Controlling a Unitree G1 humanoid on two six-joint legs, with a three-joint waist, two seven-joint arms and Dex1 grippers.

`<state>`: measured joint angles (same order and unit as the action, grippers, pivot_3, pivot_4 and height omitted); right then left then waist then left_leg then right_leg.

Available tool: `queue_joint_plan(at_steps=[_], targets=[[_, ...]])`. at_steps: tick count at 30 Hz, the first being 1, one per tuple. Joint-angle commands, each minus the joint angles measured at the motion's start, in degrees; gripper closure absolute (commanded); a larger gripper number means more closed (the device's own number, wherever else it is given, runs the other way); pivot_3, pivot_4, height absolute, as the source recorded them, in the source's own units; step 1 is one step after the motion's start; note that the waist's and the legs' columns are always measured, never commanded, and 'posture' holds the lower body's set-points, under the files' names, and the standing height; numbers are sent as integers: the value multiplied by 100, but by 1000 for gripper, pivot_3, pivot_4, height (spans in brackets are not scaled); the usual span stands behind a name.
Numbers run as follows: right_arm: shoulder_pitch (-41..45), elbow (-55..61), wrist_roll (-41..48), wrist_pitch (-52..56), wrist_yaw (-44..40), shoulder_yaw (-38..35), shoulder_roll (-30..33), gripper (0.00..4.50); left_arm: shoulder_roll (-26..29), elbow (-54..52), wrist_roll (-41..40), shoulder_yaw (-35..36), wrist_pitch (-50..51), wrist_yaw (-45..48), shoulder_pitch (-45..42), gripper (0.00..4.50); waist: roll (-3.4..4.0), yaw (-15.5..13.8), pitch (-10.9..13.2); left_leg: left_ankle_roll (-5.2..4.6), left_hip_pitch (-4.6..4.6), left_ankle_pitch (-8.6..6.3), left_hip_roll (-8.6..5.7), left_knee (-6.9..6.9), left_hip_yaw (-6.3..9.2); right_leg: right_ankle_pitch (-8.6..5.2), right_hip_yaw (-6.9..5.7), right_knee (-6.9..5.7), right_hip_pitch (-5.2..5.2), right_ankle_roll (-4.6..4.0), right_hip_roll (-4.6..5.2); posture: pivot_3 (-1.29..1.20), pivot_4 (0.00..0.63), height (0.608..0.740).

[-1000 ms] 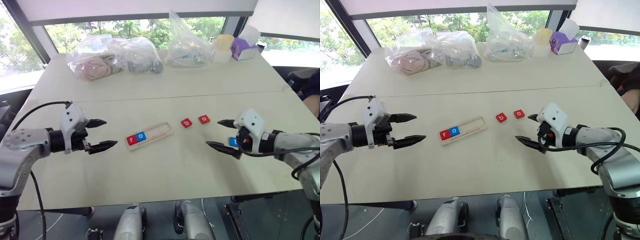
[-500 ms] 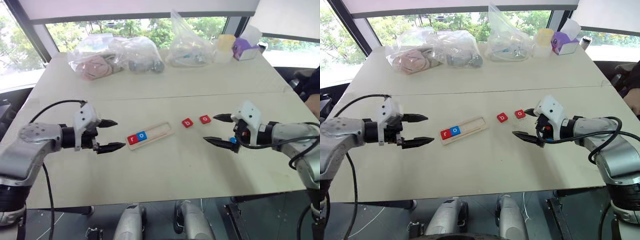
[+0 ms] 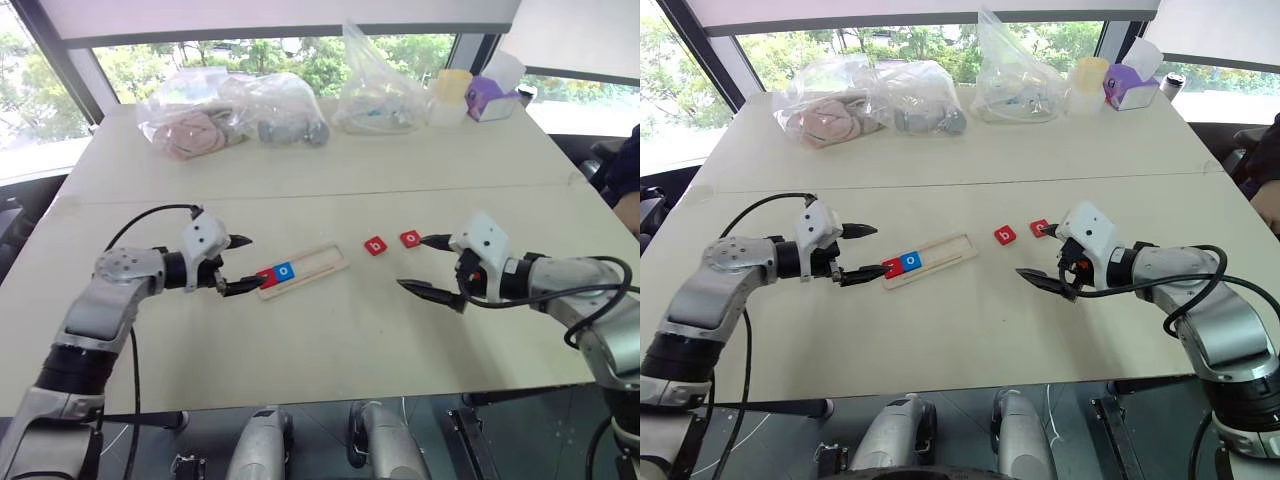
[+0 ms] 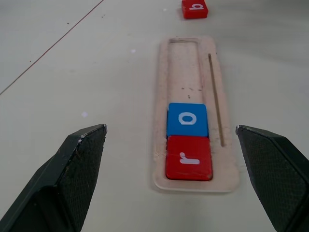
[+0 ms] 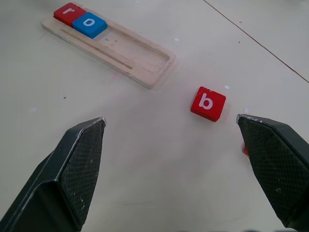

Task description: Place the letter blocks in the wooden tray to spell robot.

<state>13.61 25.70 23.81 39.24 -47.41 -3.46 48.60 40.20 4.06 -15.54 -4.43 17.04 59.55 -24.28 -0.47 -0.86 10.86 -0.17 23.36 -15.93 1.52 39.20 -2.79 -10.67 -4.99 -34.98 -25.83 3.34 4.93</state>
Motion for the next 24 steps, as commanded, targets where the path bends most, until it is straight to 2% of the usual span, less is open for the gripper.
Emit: queue_joint_plan(at_steps=[1,9,24], targets=[[-42,244,6,-14,119,-70,-37,20,-169,278,93,-84,-231,56,-258,0,-1,2,0,0,0,0,0,0,0,1,0,0,0,1,0,0,150,740],[-160,381,-42,7,217,9,0,20,-330,615,160,-269,-251,427,-368,0,-1,7,0,0,-1,0,1,1,1,3,0,-6,-1,3,-2,0,150,740],[-226,591,2,141,363,83,-70,20,-521,1154,657,-550,-753,388,-328,0,-2,4,-1,0,-1,0,2,3,1,3,1,-6,0,3,-1,0,150,740]])
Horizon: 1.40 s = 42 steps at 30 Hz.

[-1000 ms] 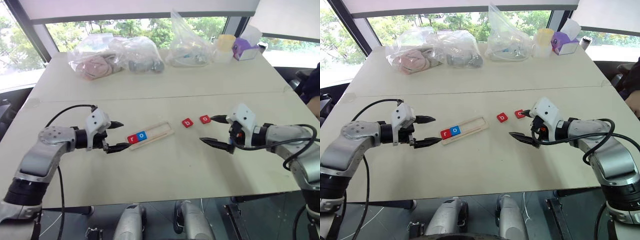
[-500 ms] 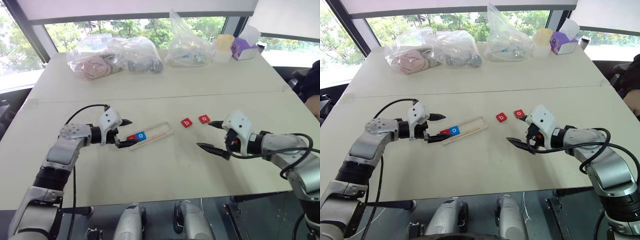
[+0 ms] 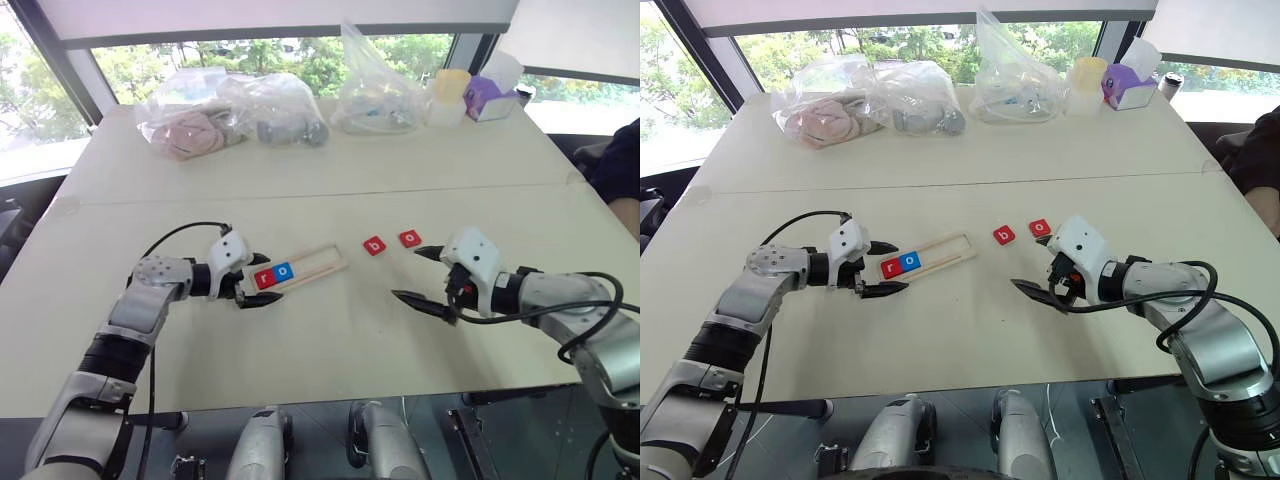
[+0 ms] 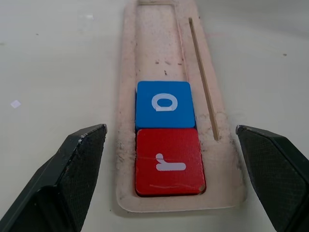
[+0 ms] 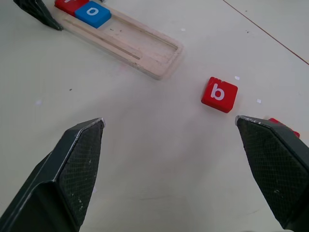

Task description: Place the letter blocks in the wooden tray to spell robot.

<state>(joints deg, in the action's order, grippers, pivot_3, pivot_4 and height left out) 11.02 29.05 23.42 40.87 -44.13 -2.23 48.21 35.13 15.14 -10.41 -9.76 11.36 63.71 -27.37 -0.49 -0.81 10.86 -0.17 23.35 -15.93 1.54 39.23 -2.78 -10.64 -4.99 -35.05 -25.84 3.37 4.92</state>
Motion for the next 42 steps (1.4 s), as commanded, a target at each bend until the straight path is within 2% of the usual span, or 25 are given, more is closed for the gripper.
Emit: queue_joint_plan(at_steps=[1,17,21,22,31,42], targets=[[41,258,38,-16,41,-37,-30,20,-23,104,191,-42,-239,-54,-12,0,0,-4,-1,0,0,0,0,0,0,0,0,0,0,0,0,0,150,740],[90,227,-87,-83,157,2,1,20,8,449,253,-130,-143,98,141,0,1,1,-6,0,-21,0,9,1,-1,-10,0,-1,20,-17,1,0,150,740],[87,236,-104,-81,174,-4,0,0,16,447,269,-165,-158,168,187,1255,1,2,-8,0,-26,0,10,1,0,-11,0,-2,25,-18,1,0,150,740],[86,232,-103,-82,174,-6,3,0,23,430,275,-180,-157,192,203,1343,1,7,-8,0,-29,0,10,1,0,-12,0,-2,28,-19,1,0,150,740],[118,218,-122,-92,171,42,3,0,140,-59,256,-288,-249,358,567,1341,1,14,-9,0,-39,-1,19,-2,-2,-13,0,-1,32,-19,1,0,150,740],[168,201,-189,-127,103,126,0,0,493,-1853,-25,-369,-297,659,1738,1341,3,3,-9,1,-38,-3,21,-7,1,-16,1,10,31,-20,10,0,150,740]])
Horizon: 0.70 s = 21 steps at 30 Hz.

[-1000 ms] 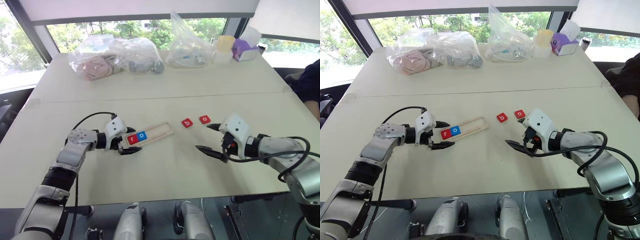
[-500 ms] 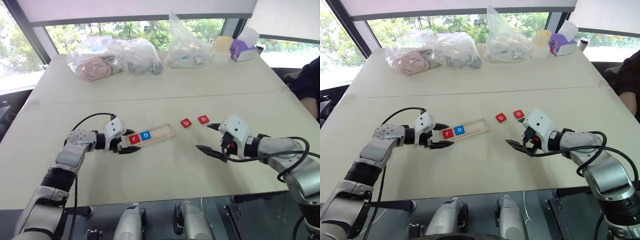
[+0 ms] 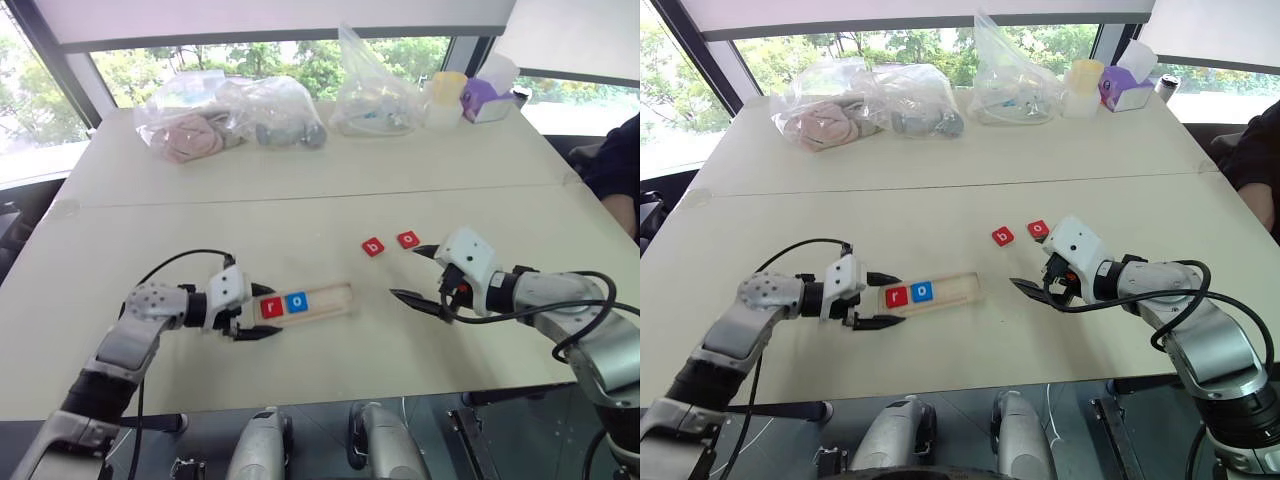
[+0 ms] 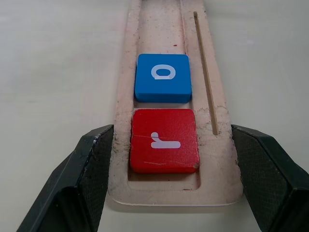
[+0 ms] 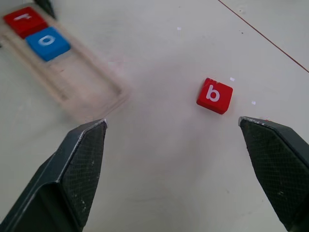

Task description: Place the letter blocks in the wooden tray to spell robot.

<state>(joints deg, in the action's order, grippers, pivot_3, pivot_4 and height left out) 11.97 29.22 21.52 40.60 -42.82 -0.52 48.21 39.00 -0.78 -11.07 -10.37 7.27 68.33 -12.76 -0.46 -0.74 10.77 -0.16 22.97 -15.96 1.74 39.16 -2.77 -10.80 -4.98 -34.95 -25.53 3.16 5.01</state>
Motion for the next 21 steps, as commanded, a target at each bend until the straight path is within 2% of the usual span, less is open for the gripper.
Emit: queue_joint_plan(at_steps=[1,16,17,18,21], targets=[[83,175,-2,-103,-35,-35,-2,0,120,-324,45,-305,129,185,321,1341,0,-8,0,0,0,0,0,0,0,0,0,1,0,0,0,0,150,740],[269,41,-70,-160,-118,132,-27,0,-41,-260,202,-342,200,-65,267,1341,0,-23,0,1,3,0,-4,2,0,-1,0,3,0,1,5,0,150,740],[260,44,-67,-162,-120,128,-26,0,-53,-248,215,-351,201,-89,269,279,0,-24,0,1,4,0,-4,2,1,-1,0,4,0,1,5,0,150,740],[258,47,-60,-156,-119,126,-30,0,-61,-238,209,-353,228,-103,274,23,1,-24,0,1,4,0,-4,2,0,0,0,4,1,1,5,0,150,740],[281,40,-63,-149,-121,143,-32,0,-67,-218,219,-351,220,-139,276,23,1,-24,0,1,3,0,-4,2,1,-1,0,6,1,1,5,0,150,740]])
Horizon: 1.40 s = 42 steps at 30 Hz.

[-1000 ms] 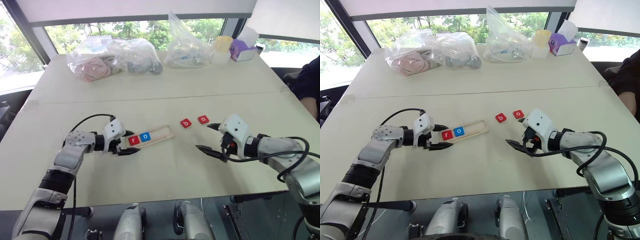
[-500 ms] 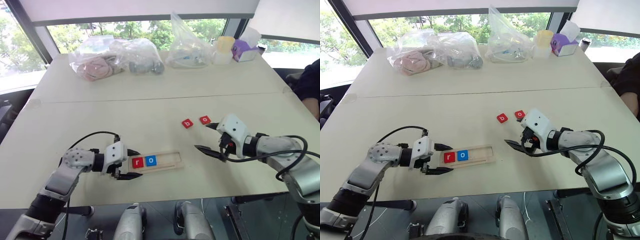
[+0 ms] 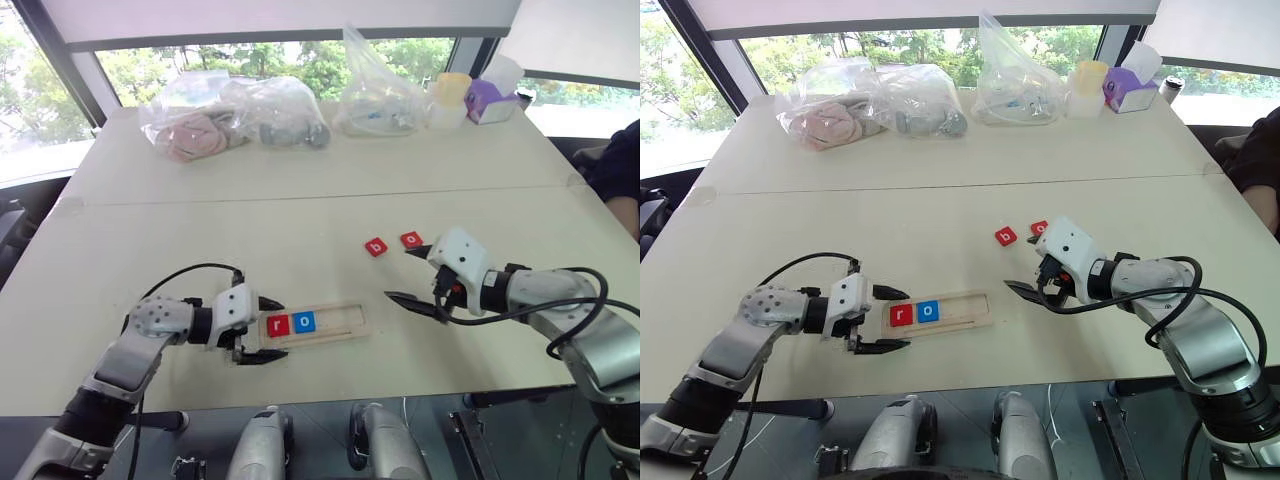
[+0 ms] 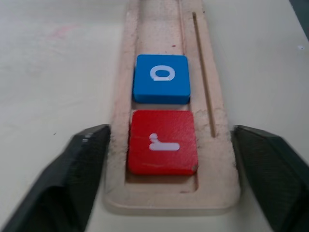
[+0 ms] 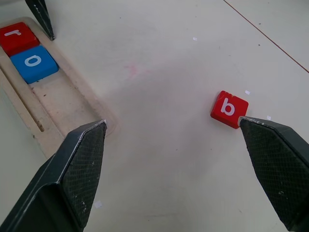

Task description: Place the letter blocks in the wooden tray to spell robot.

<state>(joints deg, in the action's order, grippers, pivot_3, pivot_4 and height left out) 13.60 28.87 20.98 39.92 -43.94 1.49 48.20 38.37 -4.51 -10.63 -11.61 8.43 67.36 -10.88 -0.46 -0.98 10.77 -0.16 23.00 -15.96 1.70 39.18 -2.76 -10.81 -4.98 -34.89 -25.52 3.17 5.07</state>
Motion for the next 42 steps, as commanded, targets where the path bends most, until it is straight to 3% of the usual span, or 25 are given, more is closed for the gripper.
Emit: queue_joint_plan(at_steps=[1,6,16,25,42], targets=[[128,71,-8,-76,-9,-54,-34,0,-1,155,173,-225,98,-44,88,23,0,3,0,0,0,0,0,0,0,0,0,0,0,0,0,0,150,740],[188,11,47,27,79,-20,-191,0,34,59,66,-82,130,-87,127,23,1,8,0,0,0,0,1,0,0,0,0,1,0,0,0,0,150,740],[881,-1064,-538,226,1362,433,-1672,0,125,-506,-123,306,308,-390,298,23,2,29,3,0,17,0,6,-1,-3,1,0,1,-20,-1,-4,0,150,740],[1414,-2145,-921,168,1803,606,-2368,0,370,-1310,-460,837,698,-740,401,23,3,35,4,-3,51,2,4,-4,-18,29,1,-23,-73,-7,-14,0,150,740],[1831,-3393,-1439,9,1916,831,-2804,0,1180,-2889,-2319,2119,2683,-852,602,23,2,87,5,-2,39,2,9,-2,-11,12,11,-25,-67,-10,-40,0,150,740]])
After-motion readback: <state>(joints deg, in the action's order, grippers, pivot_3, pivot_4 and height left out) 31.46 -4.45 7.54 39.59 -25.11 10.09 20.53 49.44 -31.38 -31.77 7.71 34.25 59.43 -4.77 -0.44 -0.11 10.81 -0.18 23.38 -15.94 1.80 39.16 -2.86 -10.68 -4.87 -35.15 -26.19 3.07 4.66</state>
